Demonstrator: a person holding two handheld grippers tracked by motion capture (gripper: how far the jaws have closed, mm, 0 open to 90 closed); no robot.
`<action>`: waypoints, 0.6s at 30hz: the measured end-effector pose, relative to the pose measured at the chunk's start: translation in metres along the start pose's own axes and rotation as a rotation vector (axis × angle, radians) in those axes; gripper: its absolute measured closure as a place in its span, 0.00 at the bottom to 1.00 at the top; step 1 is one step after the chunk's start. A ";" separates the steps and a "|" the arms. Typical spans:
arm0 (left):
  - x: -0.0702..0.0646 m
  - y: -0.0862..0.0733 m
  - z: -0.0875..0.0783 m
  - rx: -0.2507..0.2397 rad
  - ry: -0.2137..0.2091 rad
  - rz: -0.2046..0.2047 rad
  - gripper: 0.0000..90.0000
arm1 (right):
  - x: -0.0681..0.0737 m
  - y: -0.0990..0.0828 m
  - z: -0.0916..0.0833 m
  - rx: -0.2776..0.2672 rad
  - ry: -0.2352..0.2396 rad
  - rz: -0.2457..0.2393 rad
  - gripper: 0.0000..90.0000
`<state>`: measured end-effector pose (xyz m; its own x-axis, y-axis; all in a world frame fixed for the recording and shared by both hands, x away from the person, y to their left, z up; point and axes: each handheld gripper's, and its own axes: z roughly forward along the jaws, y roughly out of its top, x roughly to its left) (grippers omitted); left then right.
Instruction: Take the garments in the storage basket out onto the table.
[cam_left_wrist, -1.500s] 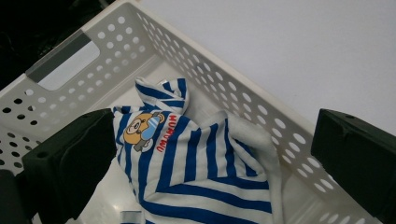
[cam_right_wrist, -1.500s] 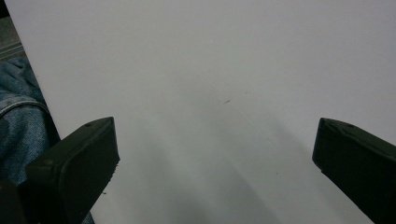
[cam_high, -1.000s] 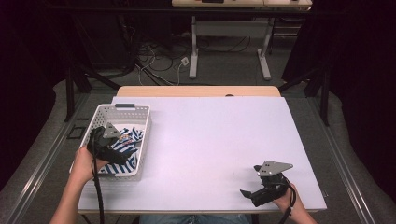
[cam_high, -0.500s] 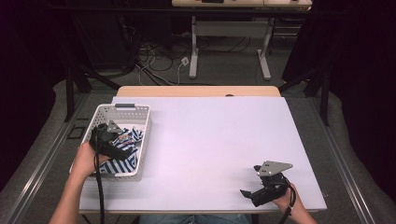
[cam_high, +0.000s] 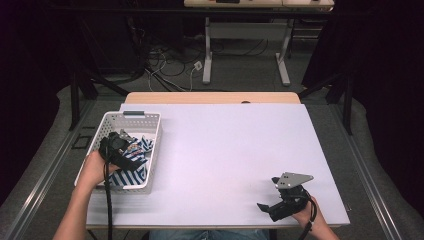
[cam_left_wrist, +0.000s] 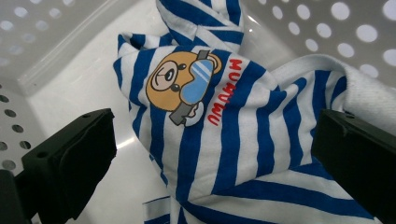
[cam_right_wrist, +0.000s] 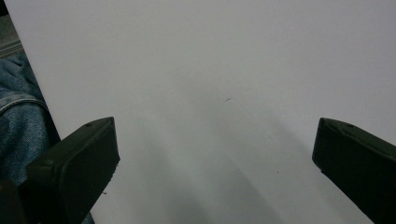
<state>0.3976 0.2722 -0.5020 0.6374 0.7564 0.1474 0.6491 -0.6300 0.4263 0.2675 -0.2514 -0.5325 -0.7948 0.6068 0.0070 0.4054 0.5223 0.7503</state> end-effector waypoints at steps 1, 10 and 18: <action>0.000 0.000 0.001 0.004 0.002 0.001 0.00 | 0.000 0.000 0.000 -0.001 -0.001 0.001 0.00; 0.002 0.003 0.012 0.089 -0.035 0.016 0.00 | 0.000 0.000 0.000 -0.001 -0.003 -0.002 0.00; -0.001 0.005 0.019 0.144 -0.043 0.033 0.02 | 0.000 0.000 0.000 -0.001 -0.002 -0.002 0.00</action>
<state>0.4081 0.2654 -0.5170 0.6748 0.7283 0.1193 0.6782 -0.6757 0.2888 0.2673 -0.2515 -0.5324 -0.7946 0.6071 0.0041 0.4035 0.5230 0.7508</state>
